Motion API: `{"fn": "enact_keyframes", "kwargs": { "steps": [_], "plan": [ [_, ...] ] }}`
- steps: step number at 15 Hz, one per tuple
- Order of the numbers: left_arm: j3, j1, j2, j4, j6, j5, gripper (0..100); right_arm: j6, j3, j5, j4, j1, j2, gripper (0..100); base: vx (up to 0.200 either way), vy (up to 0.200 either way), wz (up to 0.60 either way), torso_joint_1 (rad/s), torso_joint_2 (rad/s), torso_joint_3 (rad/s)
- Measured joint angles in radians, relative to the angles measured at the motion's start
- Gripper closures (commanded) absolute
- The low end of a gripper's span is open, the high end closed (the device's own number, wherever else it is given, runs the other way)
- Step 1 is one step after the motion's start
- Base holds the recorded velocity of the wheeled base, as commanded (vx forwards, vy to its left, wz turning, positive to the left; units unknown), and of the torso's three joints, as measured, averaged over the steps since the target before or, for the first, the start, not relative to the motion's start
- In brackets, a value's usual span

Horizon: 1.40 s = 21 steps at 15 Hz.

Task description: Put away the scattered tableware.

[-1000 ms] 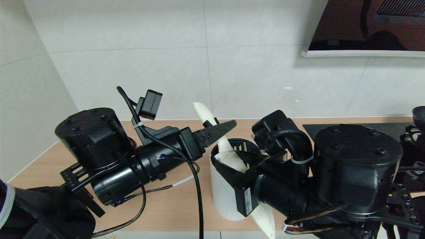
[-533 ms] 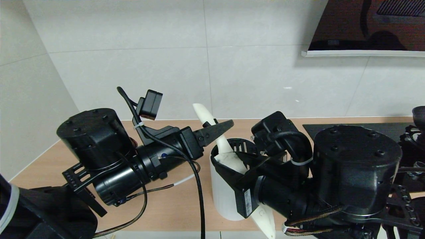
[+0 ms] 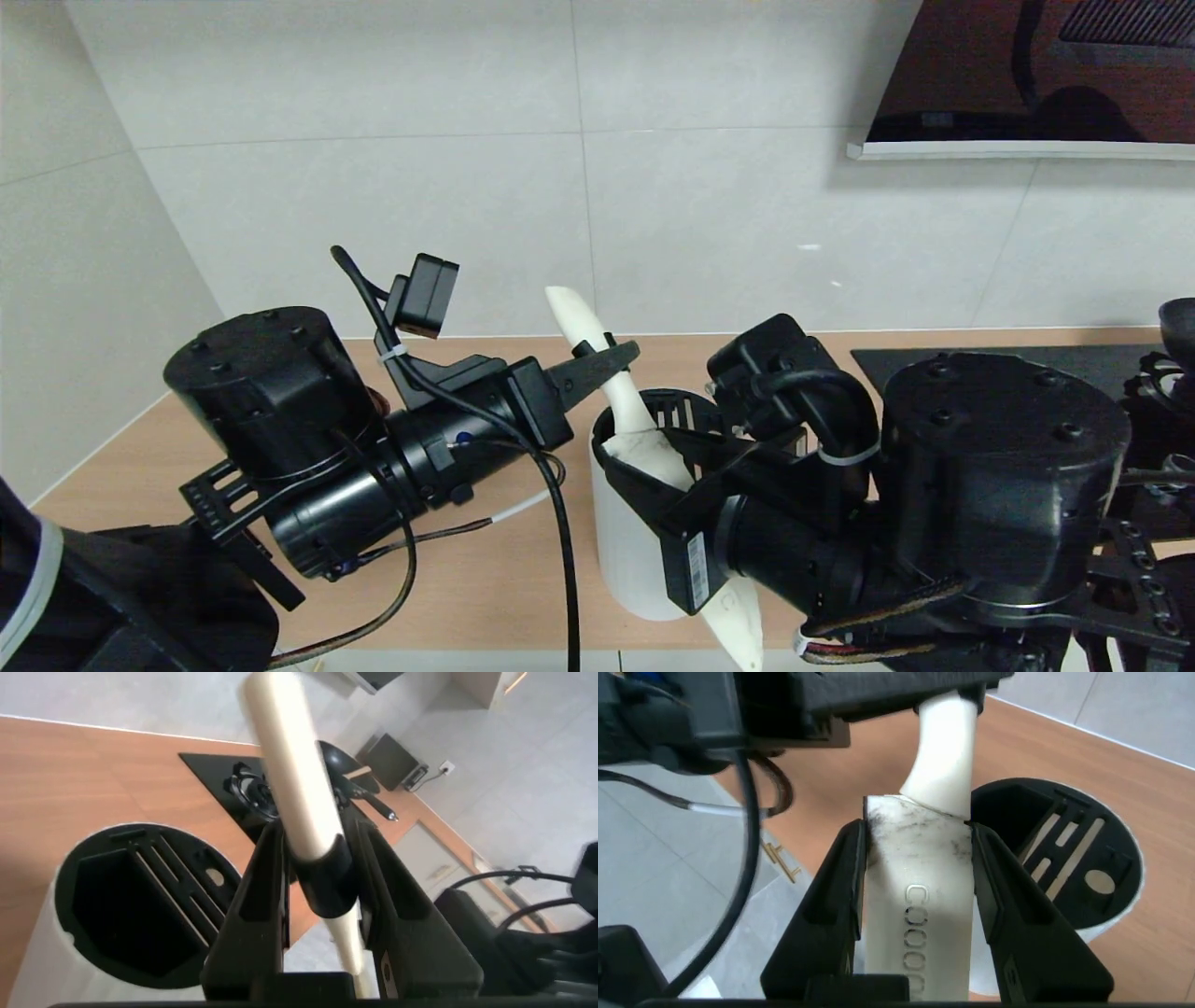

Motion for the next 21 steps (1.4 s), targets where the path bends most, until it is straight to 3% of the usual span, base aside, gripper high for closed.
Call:
{"fn": "enact_keyframes", "kwargs": {
  "steps": [4, 5, 11, 12, 14, 17, 21],
  "plan": [
    [0.002, -0.001, -0.001, -0.014, -0.001, -0.001, 100, 0.016, 0.0, -0.001, -0.029, -0.001, 0.0, 100, 0.0, 0.0, 0.0, 0.0, 0.0, 0.0],
    [0.001, -0.002, -0.003, -0.011, -0.001, 0.0, 100, 0.022, -0.001, -0.001, -0.031, -0.001, 0.0, 0, 0.0, 0.0, 0.0, 0.0, 0.0, 0.0],
    [-0.009, -0.003, -0.024, 0.0, 0.004, -0.001, 100, 0.032, -0.004, -0.002, -0.037, -0.013, -0.011, 0, 0.0, 0.0, 0.0, 0.0, 0.0, 0.0],
    [-0.019, -0.001, -0.037, 0.022, 0.02, 0.002, 100, 0.031, -0.004, -0.001, -0.035, -0.033, -0.025, 0, 0.0, 0.0, 0.0, 0.0, 0.0, 0.0],
    [-0.047, 0.01, -0.073, 0.121, 0.07, 0.048, 100, 0.031, -0.003, 0.006, -0.028, -0.106, -0.07, 0, 0.0, 0.0, 0.0, 0.0, 0.0, 0.0],
    [-0.137, 0.018, -0.135, 0.263, 0.104, 0.17, 100, 0.03, -0.001, 0.027, -0.023, -0.282, -0.125, 0, 0.0, 0.0, 0.0, 0.0, 0.0, 0.0],
    [-0.33, 0.016, -0.233, 0.581, 0.191, 0.29, 100, 0.031, 0.013, 0.114, -0.025, -0.515, -0.133, 0, 0.0, 0.0, 0.0, 0.0, 0.0, 0.0]
  ]
}}
